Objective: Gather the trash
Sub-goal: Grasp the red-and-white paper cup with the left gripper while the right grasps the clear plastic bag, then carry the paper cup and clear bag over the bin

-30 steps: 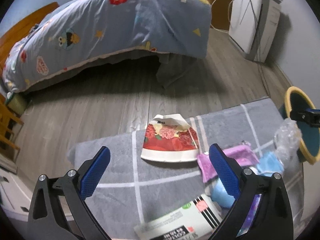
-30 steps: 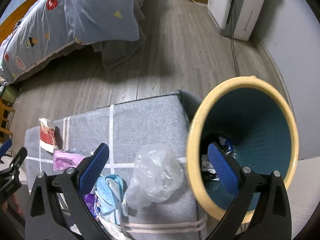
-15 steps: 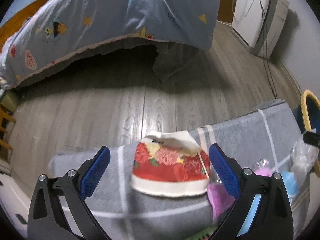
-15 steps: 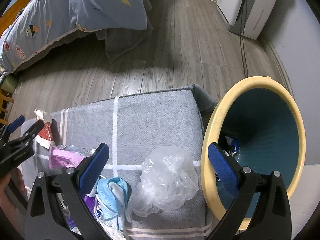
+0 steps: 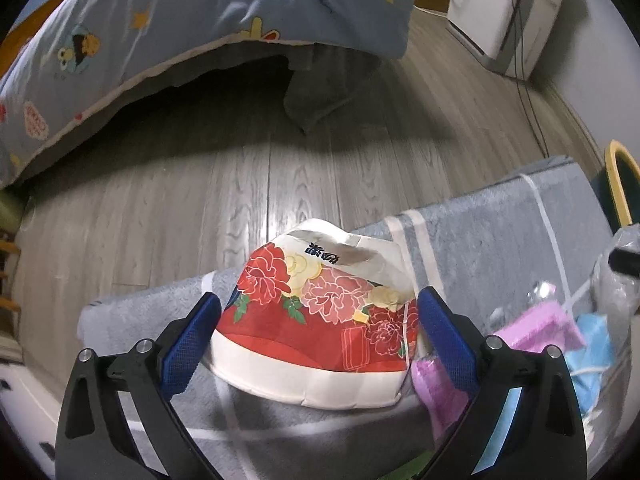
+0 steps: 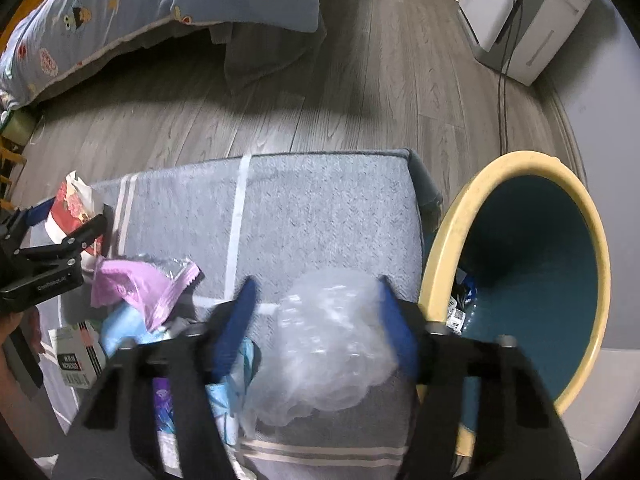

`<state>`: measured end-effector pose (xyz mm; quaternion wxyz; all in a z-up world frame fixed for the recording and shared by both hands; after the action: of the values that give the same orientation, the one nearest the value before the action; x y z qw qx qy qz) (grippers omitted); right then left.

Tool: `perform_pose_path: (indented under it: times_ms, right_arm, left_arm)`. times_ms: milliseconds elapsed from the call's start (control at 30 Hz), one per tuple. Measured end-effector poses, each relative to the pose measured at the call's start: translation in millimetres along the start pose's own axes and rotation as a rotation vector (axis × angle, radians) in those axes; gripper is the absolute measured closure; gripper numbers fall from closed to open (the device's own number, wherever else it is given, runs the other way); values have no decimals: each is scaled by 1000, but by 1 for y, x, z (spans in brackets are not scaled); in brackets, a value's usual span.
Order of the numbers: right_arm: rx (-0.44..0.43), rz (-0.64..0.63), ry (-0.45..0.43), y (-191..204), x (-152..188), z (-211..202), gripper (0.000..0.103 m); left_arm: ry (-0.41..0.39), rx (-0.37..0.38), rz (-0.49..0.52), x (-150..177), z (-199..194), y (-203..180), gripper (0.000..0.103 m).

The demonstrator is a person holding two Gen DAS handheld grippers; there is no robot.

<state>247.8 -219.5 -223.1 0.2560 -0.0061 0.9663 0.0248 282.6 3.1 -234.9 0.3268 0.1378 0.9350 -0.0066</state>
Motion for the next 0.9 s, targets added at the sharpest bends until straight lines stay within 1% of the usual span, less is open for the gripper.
perform_pose_path:
  times_ms: [33,100,133,167,333,500,800,900]
  right_arm:
    - [-6,1,8,0,2,0,66]
    - [-20,8,14,0,5,-2,72]
    - [-29,11,13,0,5,-3,78]
    - [-34,14,9,0,5,-5,79]
    - [-53,45,-47,-4,-2,-24,80]
    - [-76,69,-100,-8,-9,-43,80]
    - [-111,90,-162,-14,-15,-77,80]
    - [-126,99,-185,-13,-18,-91,80]
  left_arm:
    - [3,-5,5,1,-1,0,7]
    - [7,-12,16,3,-5,-2,7]
    - [4,-14,24,3,-7,-2,7]
    - [1,-18,32,2,-10,-2,7]
    - [-37,-31,41,-4,-28,-5,7]
    - [-86,-31,16,-14,-53,-7,7]
    - [-206,-4,-7,-35,-118,-29,7]
    - [-246,22,-21,-42,-142,-40,7]
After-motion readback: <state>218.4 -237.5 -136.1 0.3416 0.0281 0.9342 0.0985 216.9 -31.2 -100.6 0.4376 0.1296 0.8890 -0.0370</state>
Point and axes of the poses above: each gripper's, at about its wrist camera, not at the fingertips, and z roughly the way its jaws point, y to its left, x to its underside, the point moved 7 cm from there along z, roughly the way its jaws point, and after that the axes turned 15 degrees about -y, right-handed, at the moved point
